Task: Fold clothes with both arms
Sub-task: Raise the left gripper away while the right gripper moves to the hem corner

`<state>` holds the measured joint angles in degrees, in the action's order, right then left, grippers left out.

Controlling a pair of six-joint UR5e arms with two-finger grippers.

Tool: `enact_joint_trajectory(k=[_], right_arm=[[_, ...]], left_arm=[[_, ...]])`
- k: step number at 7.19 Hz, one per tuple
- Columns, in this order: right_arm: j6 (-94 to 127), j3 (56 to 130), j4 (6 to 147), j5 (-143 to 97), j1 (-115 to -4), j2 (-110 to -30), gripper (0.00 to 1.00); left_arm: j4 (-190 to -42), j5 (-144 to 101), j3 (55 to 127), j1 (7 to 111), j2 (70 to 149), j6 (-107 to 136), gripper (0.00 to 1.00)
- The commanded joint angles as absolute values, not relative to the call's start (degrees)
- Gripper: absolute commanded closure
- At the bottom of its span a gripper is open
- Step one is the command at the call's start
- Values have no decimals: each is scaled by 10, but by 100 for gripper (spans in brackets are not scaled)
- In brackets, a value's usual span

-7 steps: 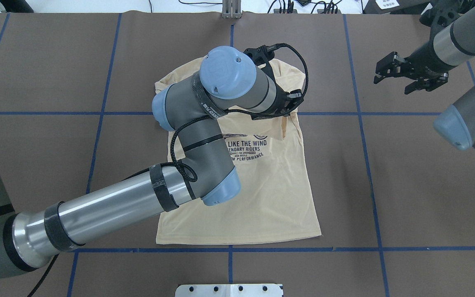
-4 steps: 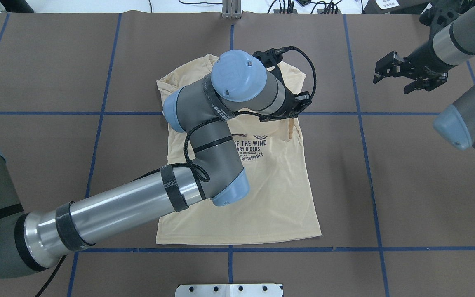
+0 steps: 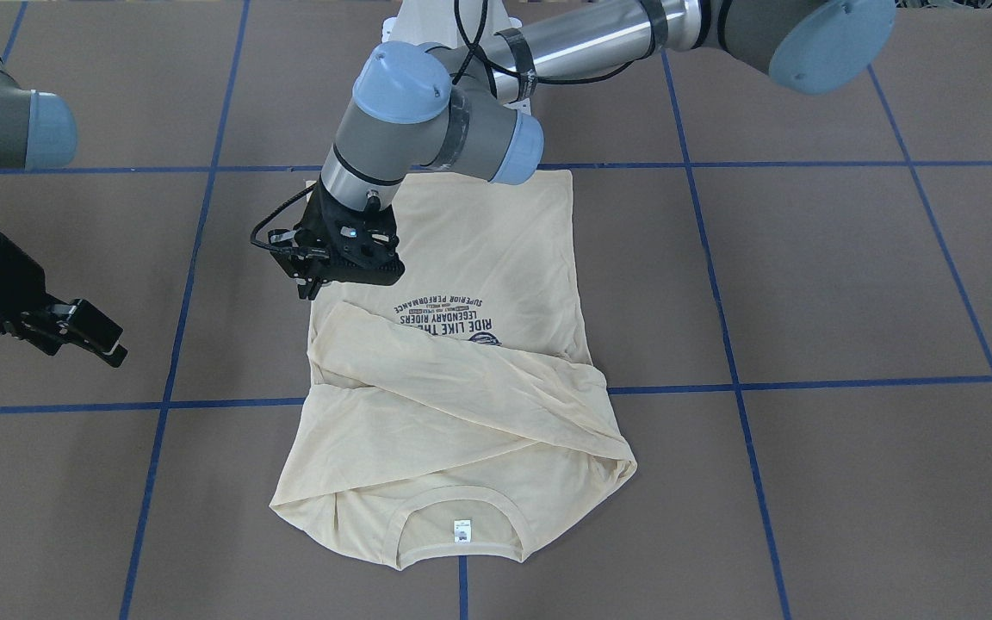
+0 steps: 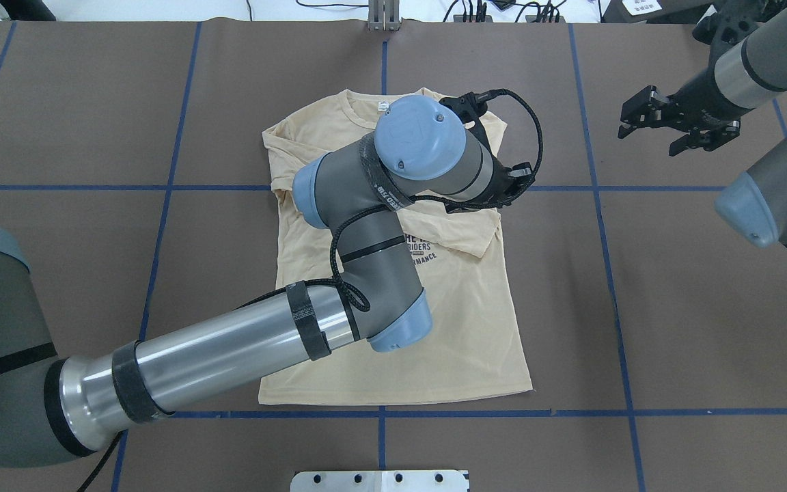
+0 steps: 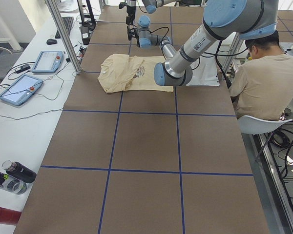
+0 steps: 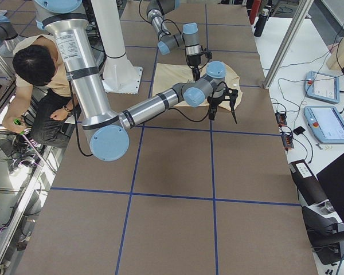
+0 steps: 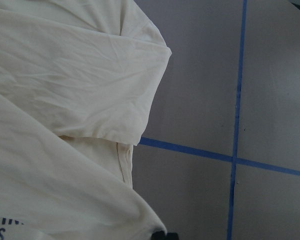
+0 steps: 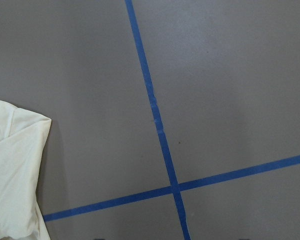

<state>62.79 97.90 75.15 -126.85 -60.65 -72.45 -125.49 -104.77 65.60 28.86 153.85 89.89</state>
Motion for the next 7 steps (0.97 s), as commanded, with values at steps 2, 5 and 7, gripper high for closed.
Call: enact_joint_trajectory(k=[2, 5, 7], right_arm=[[633, 979, 751, -1267, -604, -722, 8], [724, 1003, 749, -1233, -546, -721, 3], [832, 1065, 751, -1157, -471, -732, 3]], left_arm=[[-1270, -1048, 650, 288, 1540, 897, 29], [-1244, -1053, 793, 314, 1418, 867, 29], [-1151, -1055, 940, 350, 1306, 709, 29]])
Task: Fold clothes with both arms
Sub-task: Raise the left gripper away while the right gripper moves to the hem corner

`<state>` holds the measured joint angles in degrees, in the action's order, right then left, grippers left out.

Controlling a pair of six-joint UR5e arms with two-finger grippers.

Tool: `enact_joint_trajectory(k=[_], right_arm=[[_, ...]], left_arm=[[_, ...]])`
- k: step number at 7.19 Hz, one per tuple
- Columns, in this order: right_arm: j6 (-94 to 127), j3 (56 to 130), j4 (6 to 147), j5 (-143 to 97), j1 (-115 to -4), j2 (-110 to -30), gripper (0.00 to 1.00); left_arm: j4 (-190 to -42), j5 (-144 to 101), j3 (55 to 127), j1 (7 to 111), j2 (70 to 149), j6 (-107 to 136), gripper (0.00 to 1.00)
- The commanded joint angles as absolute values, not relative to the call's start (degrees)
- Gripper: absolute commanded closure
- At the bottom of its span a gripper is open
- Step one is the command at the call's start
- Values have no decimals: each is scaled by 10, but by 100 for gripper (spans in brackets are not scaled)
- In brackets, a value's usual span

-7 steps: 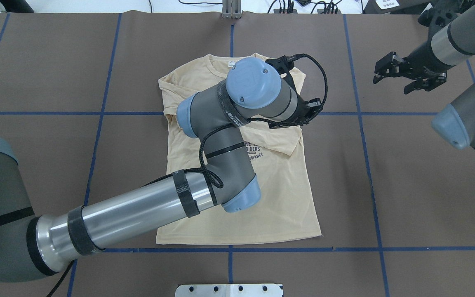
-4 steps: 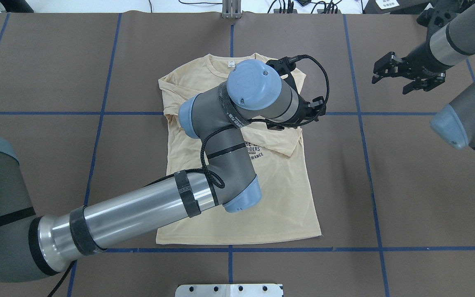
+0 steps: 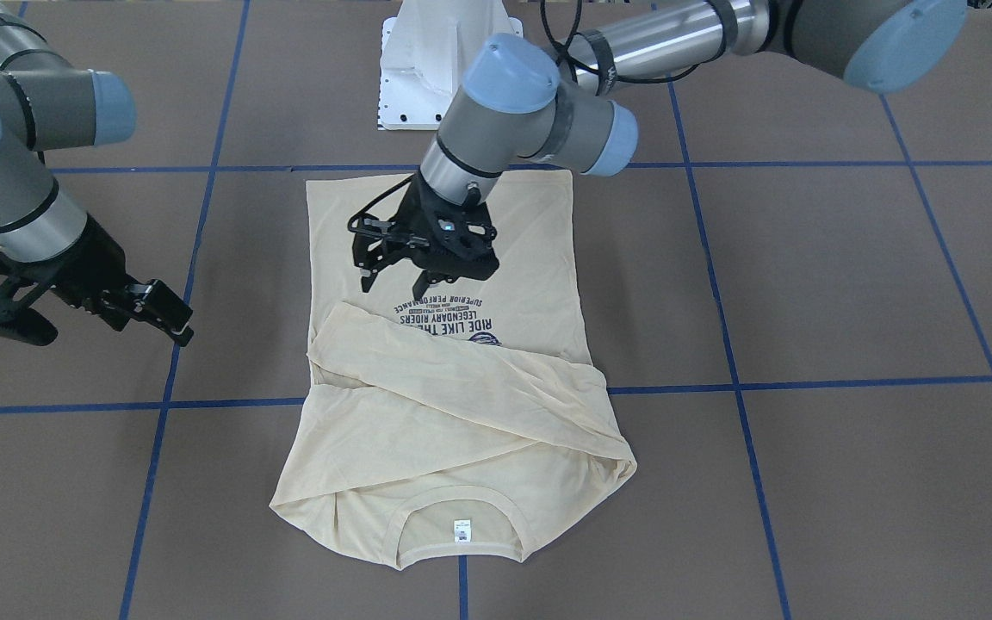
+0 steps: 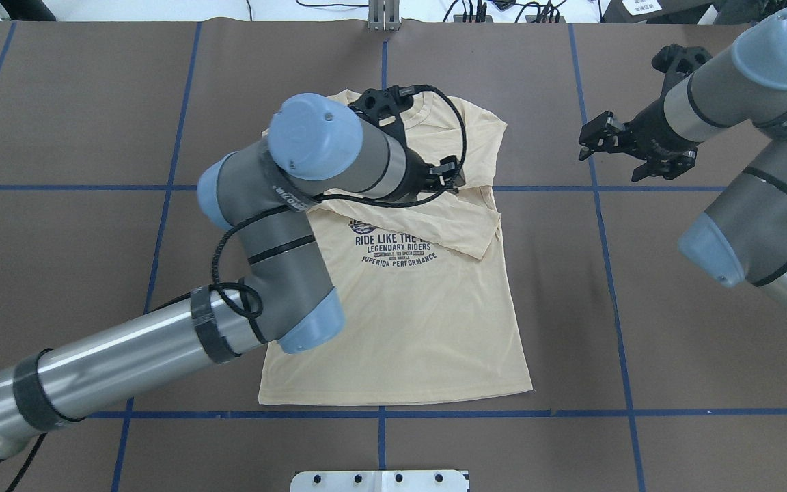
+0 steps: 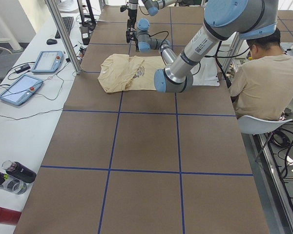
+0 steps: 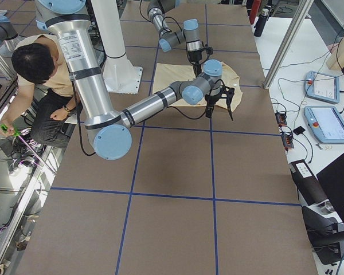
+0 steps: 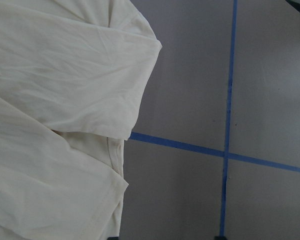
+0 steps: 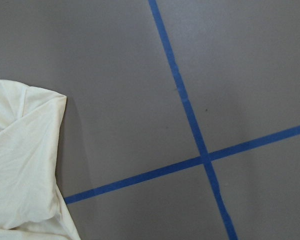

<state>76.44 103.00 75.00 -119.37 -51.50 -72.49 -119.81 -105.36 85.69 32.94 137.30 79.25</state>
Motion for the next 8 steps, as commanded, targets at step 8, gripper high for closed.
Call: enact_joint_trajectory(k=[8], right_arm=[[1103, 1186, 750, -878, -118, -845, 12]], left_arm=[[-1150, -1201, 1046, 483, 1093, 516, 28]])
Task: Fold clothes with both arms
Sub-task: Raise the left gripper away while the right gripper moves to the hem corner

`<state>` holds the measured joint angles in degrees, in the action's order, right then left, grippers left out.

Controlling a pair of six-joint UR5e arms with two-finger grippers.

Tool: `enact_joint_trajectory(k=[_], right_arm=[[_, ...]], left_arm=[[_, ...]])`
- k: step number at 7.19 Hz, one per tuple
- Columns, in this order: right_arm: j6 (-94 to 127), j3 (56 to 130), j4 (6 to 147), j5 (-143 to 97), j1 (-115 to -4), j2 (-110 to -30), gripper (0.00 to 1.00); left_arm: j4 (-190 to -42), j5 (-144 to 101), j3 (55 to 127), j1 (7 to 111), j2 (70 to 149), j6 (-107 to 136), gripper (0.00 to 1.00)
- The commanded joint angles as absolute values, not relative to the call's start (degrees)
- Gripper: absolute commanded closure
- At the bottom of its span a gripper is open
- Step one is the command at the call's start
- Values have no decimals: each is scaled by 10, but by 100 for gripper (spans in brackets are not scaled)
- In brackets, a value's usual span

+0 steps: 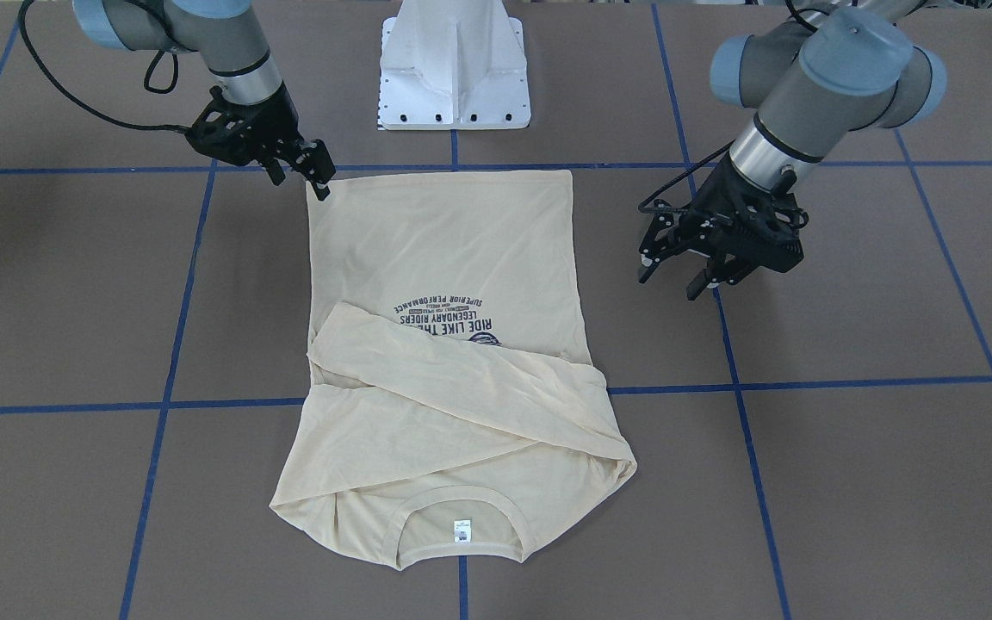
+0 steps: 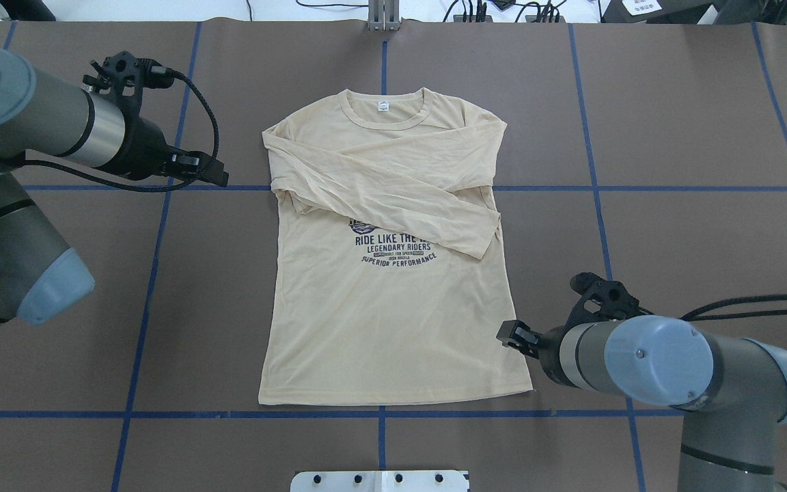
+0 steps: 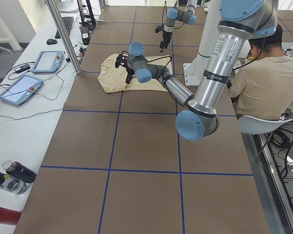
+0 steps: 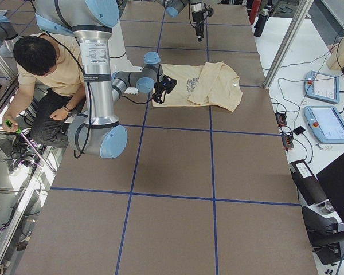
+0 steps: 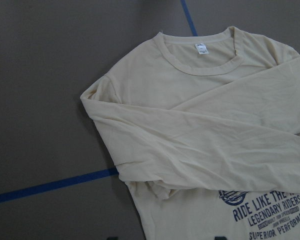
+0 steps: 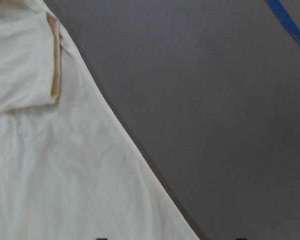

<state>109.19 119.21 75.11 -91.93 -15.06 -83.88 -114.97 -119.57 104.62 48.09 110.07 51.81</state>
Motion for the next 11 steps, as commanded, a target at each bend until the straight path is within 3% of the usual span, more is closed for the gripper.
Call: enact_joint_trajectory(k=[1, 5, 6, 7, 8, 10, 11], right_arm=[[1120, 1176, 748, -876, -111, -843, 13], [1144, 1161, 746, -875, -95, -838, 18], [1144, 1160, 746, -875, -94, -840, 24], [1144, 1160, 745, -875, -93, -841, 34], [1145, 1161, 746, -875, -93, -839, 52], [1152, 1162, 745, -875, -95, -839, 98], [1152, 1166, 745, -875, -96, -840, 100]], left_arm=[[-1150, -1201, 1048, 483, 1092, 517, 27], [-1152, -1200, 1046, 481, 1092, 520, 27], [-1152, -1200, 1046, 481, 1093, 521, 27], [-1152, -1200, 1046, 481, 1092, 521, 27], [-1152, -1200, 1045, 481, 1092, 521, 27], [-1152, -1200, 1045, 481, 1092, 521, 27], [-1152, -1200, 1045, 481, 1092, 522, 25]])
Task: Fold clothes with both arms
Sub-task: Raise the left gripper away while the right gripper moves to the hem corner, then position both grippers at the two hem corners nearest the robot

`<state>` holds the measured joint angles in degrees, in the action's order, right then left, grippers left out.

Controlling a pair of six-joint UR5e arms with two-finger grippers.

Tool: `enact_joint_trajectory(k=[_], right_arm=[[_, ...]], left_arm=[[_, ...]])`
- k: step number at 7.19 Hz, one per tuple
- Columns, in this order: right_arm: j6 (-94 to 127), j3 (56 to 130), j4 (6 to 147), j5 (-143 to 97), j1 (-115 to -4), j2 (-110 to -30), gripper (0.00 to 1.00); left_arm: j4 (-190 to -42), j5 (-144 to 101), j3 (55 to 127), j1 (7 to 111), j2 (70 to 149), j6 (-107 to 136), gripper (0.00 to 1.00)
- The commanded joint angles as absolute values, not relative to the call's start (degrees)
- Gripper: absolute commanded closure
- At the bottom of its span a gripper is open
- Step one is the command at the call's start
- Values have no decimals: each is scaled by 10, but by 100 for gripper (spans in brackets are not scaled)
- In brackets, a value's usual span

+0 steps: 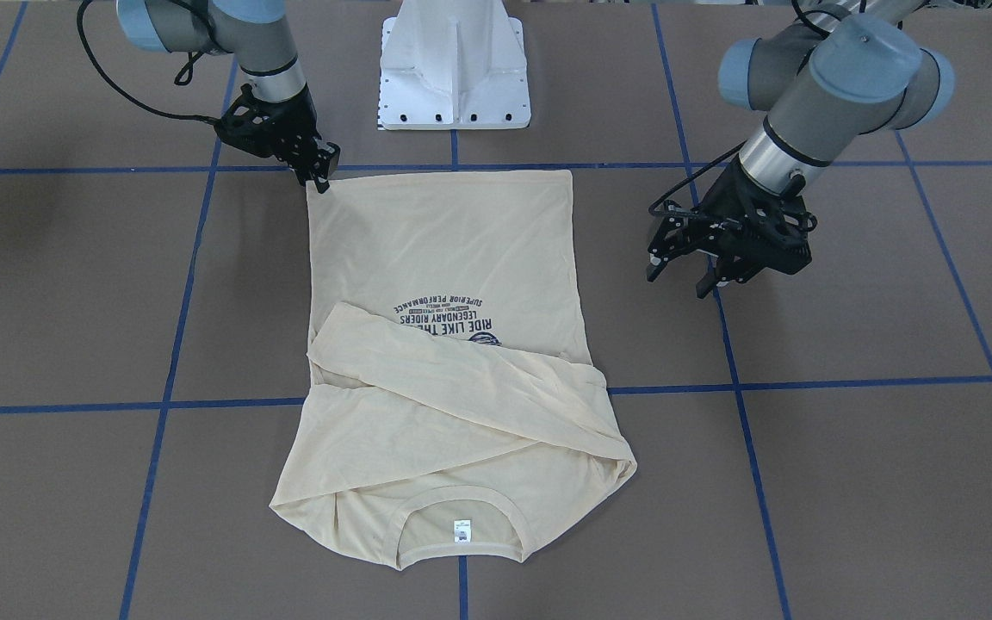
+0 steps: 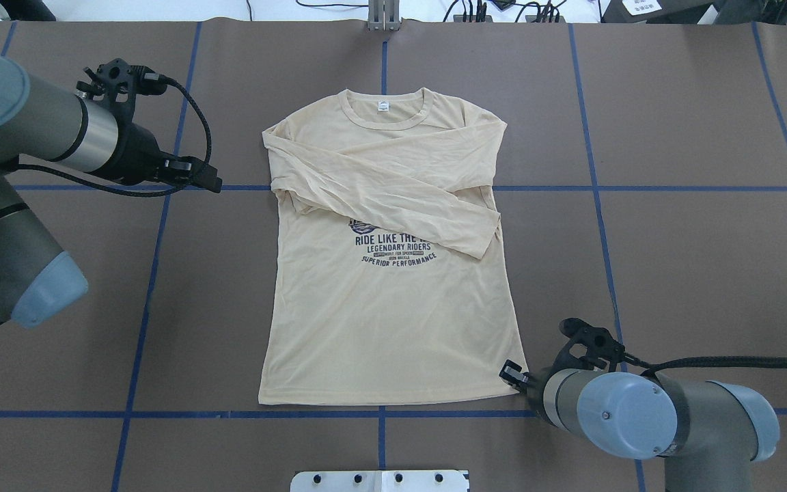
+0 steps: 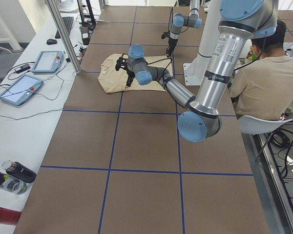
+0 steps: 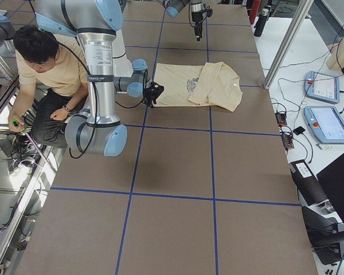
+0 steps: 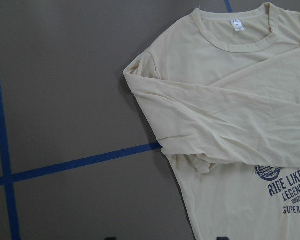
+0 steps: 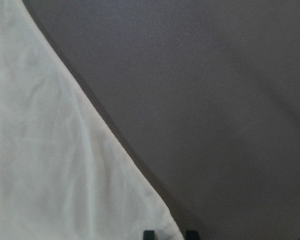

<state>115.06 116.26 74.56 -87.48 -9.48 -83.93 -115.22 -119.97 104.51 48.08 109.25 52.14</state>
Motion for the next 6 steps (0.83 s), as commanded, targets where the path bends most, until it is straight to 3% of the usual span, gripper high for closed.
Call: enact_joint_trajectory(k=[1, 4, 6], right_arm=[[1152, 1167, 745, -875, -97, -841, 100], [1154, 1194, 747, -877, -98, -845, 100], [1159, 1197, 747, -879, -98, -846, 100]], left_arm=[[-1151, -1200, 1045, 480, 1092, 524, 23], [-1152, -1196, 1068, 446, 1097, 770, 19], [-1150, -1111, 1126, 336, 1054, 919, 19]])
